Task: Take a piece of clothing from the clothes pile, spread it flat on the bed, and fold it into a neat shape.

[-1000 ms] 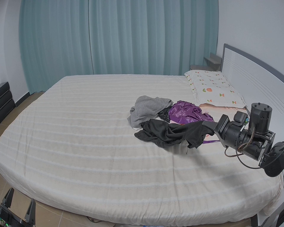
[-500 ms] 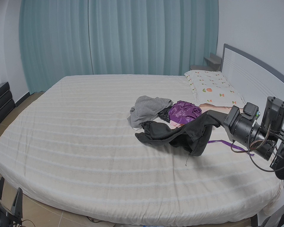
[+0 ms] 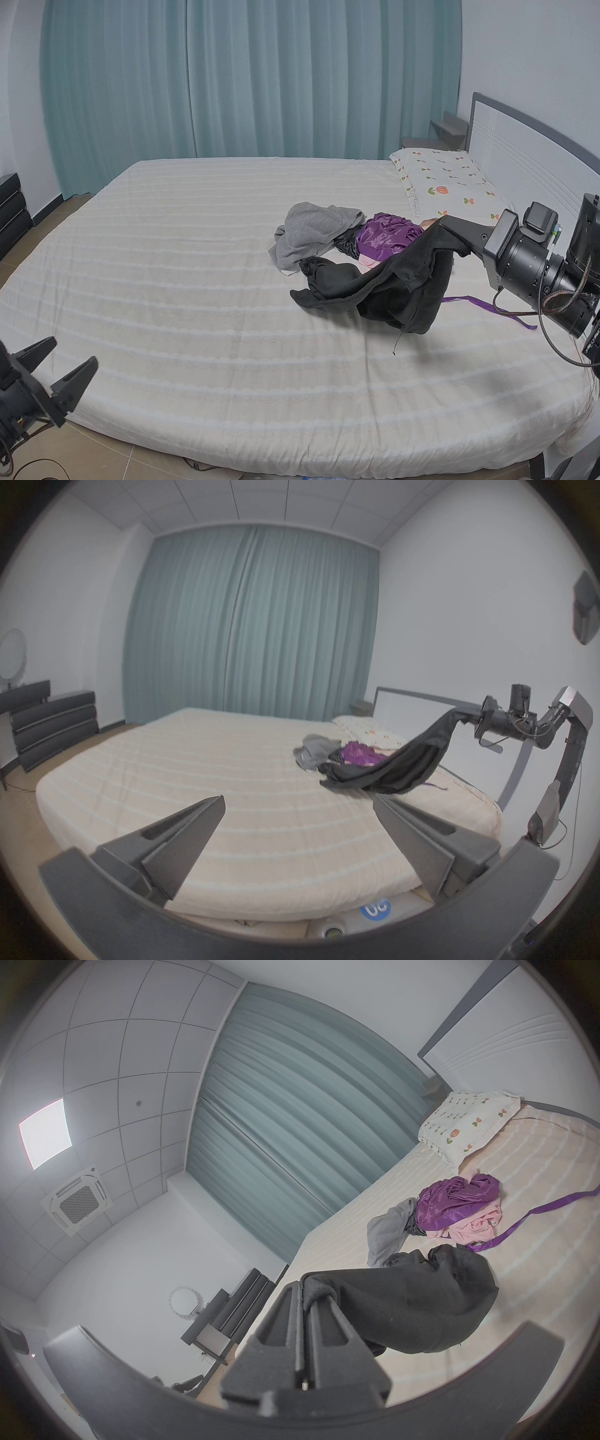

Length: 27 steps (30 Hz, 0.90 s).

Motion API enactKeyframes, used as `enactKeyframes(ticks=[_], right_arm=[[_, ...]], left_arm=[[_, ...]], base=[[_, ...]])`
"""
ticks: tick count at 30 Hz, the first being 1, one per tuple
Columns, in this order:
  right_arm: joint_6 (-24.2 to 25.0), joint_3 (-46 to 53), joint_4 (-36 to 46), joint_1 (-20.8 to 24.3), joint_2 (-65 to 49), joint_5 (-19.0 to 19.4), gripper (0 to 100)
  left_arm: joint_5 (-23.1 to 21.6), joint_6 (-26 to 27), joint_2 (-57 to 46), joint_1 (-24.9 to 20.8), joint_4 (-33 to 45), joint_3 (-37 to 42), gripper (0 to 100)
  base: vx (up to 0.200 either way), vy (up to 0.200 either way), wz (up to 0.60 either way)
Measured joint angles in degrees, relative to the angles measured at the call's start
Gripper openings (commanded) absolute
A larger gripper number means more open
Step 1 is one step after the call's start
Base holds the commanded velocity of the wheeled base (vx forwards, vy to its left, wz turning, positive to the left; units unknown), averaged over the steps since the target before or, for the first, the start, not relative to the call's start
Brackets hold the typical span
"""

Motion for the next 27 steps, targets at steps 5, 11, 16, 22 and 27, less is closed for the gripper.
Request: enactKeyframes(ticks=[5,11,16,22,27], right_arm=[[-0.3,0.0,0.1,1.1,-1.0,0.1,0],[-0.6,0.3,0.4,2.1,-2.2,0.2,0],[-0.8,0.4,1.6,2.8,-3.4,0.4,0],[-1.0,0.6,2.8,3.7,-4.8,0.6,0],[-1.0,0.7,3.3,4.6,-5.7,0.7,0]], left_arm=[[-0.5,-1.4,14.3,-3.1,-6.1,-1.4,100],[-0.2,-4.5,31.6,-7.0,-14.9,-3.4,100],[1.8,-6.7,45.8,-11.0,-21.2,-6.8,100],[4.2,-8.8,63.2,-16.5,-26.9,-14.3,100],[6.2,-9.8,74.7,-21.0,-29.4,-22.8,100]], base=[[0.0,0.0,0.0],[0.0,0.0,0.0],[0.0,0.0,0.0],[0.0,0.0,0.0],[0.0,0.0,0.0]])
